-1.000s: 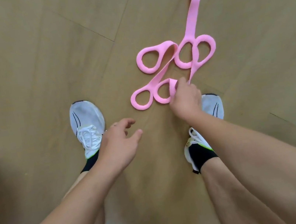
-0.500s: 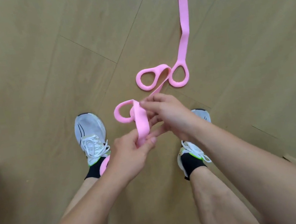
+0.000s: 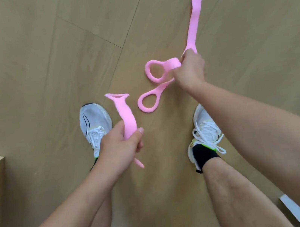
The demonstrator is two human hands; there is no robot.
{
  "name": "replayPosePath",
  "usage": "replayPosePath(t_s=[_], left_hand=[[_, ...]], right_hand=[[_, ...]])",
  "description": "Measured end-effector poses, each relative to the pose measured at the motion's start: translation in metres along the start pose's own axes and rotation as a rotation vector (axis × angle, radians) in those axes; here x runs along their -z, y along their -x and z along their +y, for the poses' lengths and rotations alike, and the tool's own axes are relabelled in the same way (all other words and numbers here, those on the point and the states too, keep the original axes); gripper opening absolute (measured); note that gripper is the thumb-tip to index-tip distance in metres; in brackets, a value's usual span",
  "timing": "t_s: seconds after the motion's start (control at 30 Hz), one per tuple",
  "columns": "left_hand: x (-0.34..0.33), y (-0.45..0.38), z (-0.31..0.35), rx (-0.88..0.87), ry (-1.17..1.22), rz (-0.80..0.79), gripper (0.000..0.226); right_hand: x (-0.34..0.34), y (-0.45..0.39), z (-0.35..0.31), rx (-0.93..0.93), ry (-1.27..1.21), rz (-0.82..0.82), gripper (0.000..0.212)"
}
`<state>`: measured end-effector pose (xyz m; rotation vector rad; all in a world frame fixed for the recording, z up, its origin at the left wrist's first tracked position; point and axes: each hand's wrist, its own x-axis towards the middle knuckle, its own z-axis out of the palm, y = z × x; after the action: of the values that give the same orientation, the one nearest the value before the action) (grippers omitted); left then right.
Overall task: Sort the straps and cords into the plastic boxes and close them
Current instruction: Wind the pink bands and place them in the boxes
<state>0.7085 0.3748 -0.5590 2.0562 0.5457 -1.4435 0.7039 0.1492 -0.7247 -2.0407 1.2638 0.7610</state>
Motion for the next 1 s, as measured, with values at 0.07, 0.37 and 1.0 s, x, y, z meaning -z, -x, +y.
replayPosePath(t_s=[0.07,0.37,1.0], left_hand=[[0.005,0.012,0.017,0.002,0.007,0.016,0.021],[0.037,0.183,0.161,-0.211,0.024,-0.043,0.023],[0.018,0.591,0.314,-1.044,-0.552,-0.828,0.048]], right_hand=[[0.018,0.040,0.000,0.118,-0.081,-0.039,0.027],[0.206,0.238,-0.013,0.088,-0.477,-0.279,0.024],[0.563,0.661,-0.013,0.186,-1.469,0.508,0.056]])
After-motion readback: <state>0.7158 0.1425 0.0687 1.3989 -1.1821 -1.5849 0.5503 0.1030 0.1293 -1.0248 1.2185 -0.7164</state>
